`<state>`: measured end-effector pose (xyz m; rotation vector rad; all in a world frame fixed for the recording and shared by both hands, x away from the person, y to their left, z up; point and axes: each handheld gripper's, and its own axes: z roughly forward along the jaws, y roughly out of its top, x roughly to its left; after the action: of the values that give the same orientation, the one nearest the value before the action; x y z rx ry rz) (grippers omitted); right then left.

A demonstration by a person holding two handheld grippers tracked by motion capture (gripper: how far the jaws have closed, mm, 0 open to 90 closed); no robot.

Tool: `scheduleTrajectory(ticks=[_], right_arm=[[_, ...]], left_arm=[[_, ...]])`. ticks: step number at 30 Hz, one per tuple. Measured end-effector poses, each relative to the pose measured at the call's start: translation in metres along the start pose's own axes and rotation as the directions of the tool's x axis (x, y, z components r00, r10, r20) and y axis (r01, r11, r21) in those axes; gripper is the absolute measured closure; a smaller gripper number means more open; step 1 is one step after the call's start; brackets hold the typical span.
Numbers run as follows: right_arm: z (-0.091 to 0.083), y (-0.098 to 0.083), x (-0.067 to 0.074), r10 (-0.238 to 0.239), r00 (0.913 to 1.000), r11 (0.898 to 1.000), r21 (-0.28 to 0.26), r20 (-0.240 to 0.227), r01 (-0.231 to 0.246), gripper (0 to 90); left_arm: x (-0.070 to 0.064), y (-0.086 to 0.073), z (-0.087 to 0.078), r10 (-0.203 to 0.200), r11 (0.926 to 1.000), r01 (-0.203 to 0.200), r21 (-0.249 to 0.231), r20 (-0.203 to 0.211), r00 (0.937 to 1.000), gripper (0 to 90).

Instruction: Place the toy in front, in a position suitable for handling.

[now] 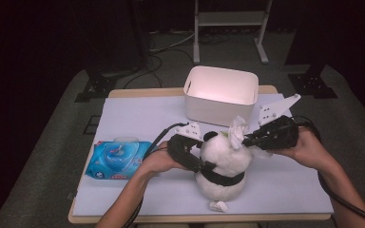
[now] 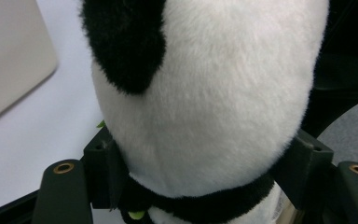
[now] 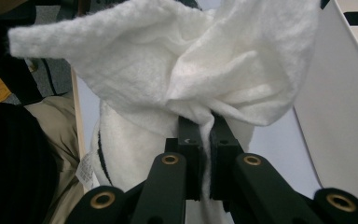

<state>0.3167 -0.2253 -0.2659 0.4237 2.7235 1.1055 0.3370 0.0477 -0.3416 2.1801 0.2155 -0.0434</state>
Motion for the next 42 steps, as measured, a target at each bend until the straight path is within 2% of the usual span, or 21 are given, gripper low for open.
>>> scheduleTrajectory(ticks=[6, 10, 16, 20, 28, 29, 32, 35, 37, 42], right_arm=[[-0.002, -0.002, -0.001, 0.004, 1.0, 1.0, -0.02, -0.002, -0.004, 85.4], [-0.002, -0.004, -0.001, 0.012, 0.9999, 0.999, -0.03, -0.007, -0.012, 85.4], [-0.003, -0.003, 0.002, -0.007, 0.9999, 1.0, 0.007, 0.01, 0.007, 85.4], [-0.004, 0.005, 0.004, -0.029, 0.9993, 0.999, 0.027, 0.023, 0.028, 85.4], [0.001, 0.033, 0.008, -0.082, 0.9965, 0.996, 0.04, 0.013, 0.082, 85.4], [0.005, 0.04, 0.01, -0.094, 0.9956, 0.994, 0.059, 0.006, 0.093, 85.3], [0.008, 0.043, 0.011, -0.107, 0.9942, 0.99, 0.09, 0.011, 0.105, 85.4], [0.009, 0.04, 0.01, -0.099, 0.9949, 0.99, 0.108, 0.022, 0.096, 85.4], [0.007, 0.036, 0.008, -0.089, 0.9958, 0.992, 0.096, 0.022, 0.086, 85.4], [0.0, 0.017, 0.003, -0.052, 0.9978, 0.994, 0.1, 0.041, 0.048, 85.4]], left_arm=[[0.0, 0.008, -0.011, 0.019, 0.9996, -0.018, 0.019, -0.017, 0.9997, 29.7], [-0.003, 0.01, -0.012, 0.022, 0.9992, -0.021, 0.035, -0.019, 0.9996, 29.8], [-0.003, 0.007, -0.006, 0.015, 0.9995, -0.014, 0.028, -0.009, 0.9999, 29.8], [-0.003, 0.007, -0.006, 0.015, 0.9993, -0.015, 0.034, -0.012, 0.9998, 29.7], [-0.006, 0.009, -0.001, 0.015, 0.9996, -0.015, 0.026, -0.007, 0.9999, 29.5], [-0.006, 0.01, -0.001, 0.031, 0.9989, -0.031, 0.036, -0.006, 0.9995, 29.5], [-0.006, 0.009, -0.001, 0.023, 0.9986, -0.023, 0.048, -0.006, 0.9997, 29.4], [-0.006, 0.007, 0.0, 0.014, 0.9993, -0.014, 0.036, -0.002, 0.9999, 29.3], [-0.006, 0.006, 0.001, 0.011, 0.9994, -0.011, 0.032, -0.001, 0.9999, 29.3], [-0.004, 0.006, 0.0, 0.01, 0.9993, -0.01, 0.036, 0.0, 0.9999, 29.2]])
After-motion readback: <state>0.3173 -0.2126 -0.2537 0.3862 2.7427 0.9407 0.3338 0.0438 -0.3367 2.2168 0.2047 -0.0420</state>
